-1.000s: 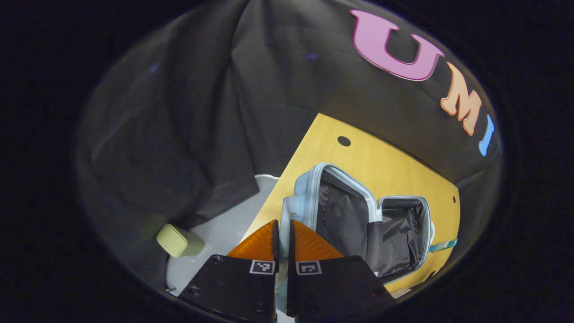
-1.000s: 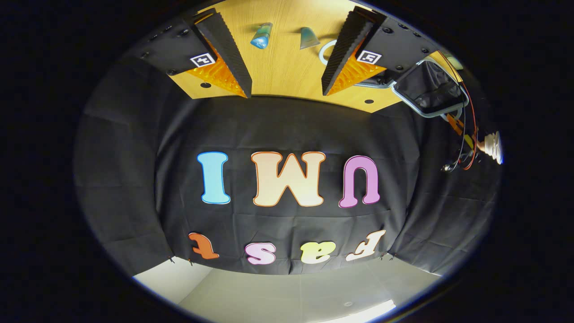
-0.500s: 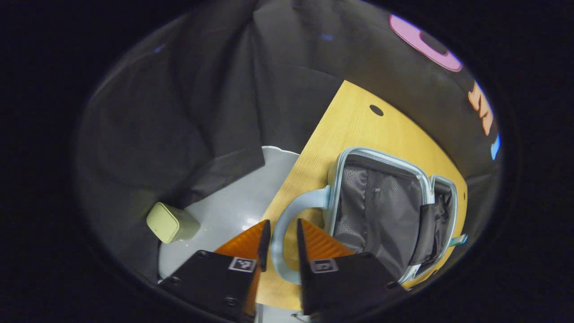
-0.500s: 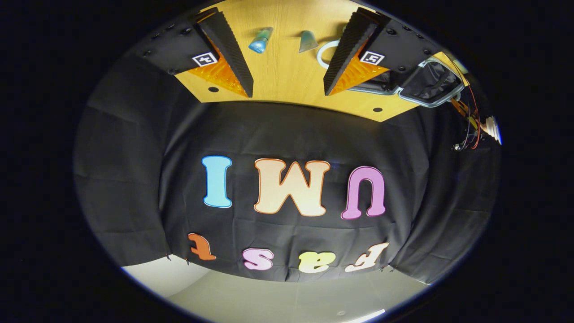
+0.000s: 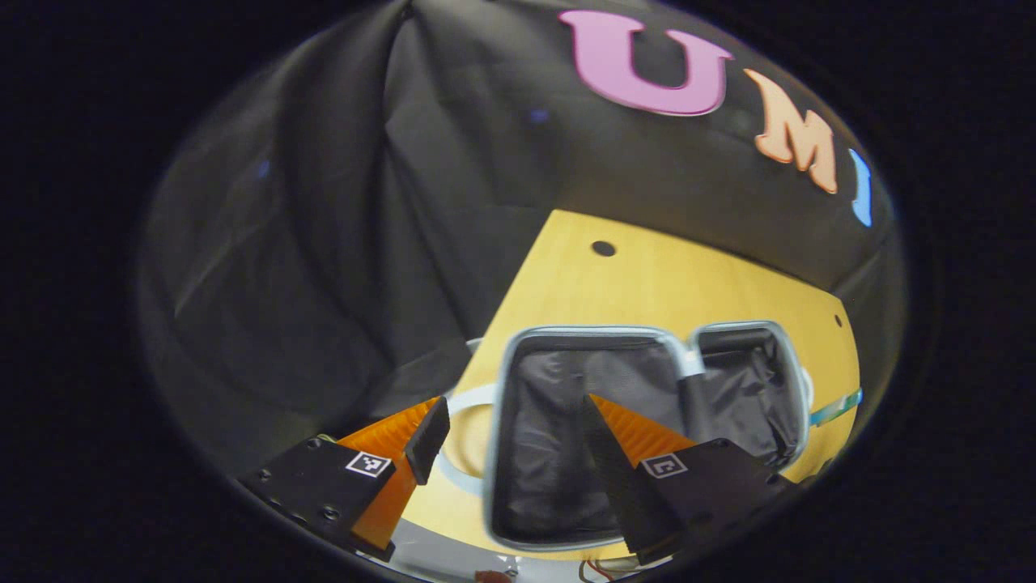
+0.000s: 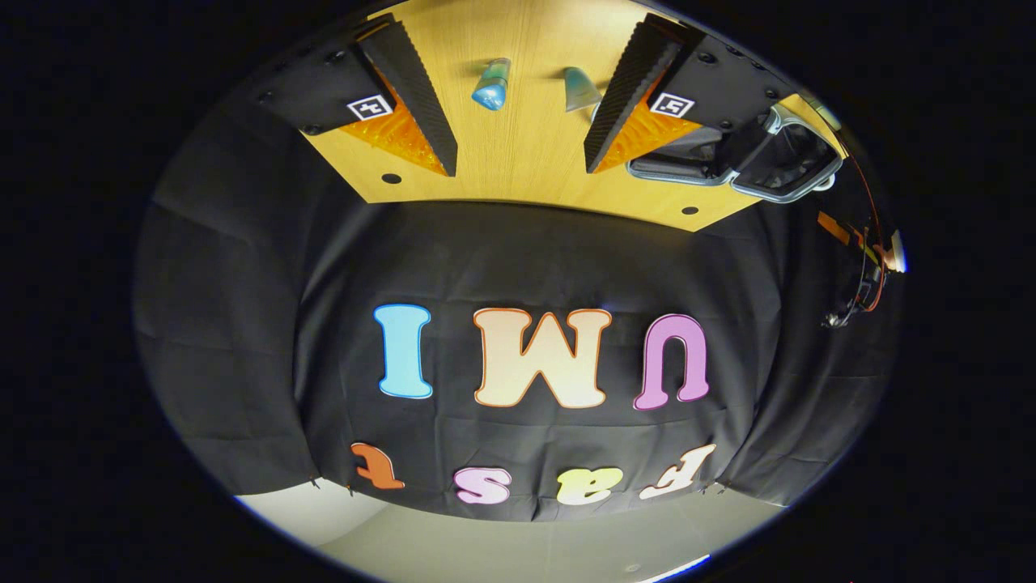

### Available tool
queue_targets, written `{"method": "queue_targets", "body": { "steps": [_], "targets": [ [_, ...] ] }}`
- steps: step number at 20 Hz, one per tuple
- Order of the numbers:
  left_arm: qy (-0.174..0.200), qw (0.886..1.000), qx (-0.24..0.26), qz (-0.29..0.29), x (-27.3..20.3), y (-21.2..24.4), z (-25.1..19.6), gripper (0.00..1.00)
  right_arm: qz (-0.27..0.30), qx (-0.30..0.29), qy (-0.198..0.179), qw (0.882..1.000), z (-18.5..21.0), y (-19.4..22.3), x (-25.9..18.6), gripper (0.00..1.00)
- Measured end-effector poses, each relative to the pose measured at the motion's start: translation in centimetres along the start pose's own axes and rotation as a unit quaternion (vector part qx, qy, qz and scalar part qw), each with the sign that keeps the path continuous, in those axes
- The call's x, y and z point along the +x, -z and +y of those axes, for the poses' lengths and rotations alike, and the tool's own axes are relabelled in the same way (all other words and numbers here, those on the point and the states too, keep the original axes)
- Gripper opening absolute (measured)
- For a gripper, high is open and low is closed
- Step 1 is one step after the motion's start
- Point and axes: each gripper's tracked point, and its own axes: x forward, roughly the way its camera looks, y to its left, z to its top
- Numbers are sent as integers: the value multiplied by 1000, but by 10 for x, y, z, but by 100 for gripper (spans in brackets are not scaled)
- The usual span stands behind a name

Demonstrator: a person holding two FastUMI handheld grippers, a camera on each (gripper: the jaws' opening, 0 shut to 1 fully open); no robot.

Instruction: First open the suitcase, pack the skin care products into it, and then close the suitcase.

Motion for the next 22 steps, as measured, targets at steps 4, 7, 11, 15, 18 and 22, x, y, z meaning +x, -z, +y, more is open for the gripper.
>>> {"method": "queue_targets", "body": {
  "steps": [4, 7, 11, 15, 18, 22],
  "targets": [
    [66, 997, -2, -38, -41, 3, -117, 96, 20, 10, -34, 999, -19, 17, 10, 99],
    [118, 992, 9, -49, -61, 15, -207, 96, 41, 13, -67, 997, -30, 33, 19, 99],
    [199, 978, 1, -59, -76, 30, -319, 96, 54, 20, -102, 993, -41, 52, 34, 100],
    [262, 961, 7, -91, -78, 40, -406, 96, 71, 30, -127, 989, -43, 78, 48, 99],
    [292, 951, 8, -105, -74, 50, -452, 96, 82, 32, -144, 986, -40, 101, 53, 98],
    [289, 948, -11, -131, -52, 57, -484, 96, 99, 32, -157, 982, -35, 133, 63, 98]
  ]
}}
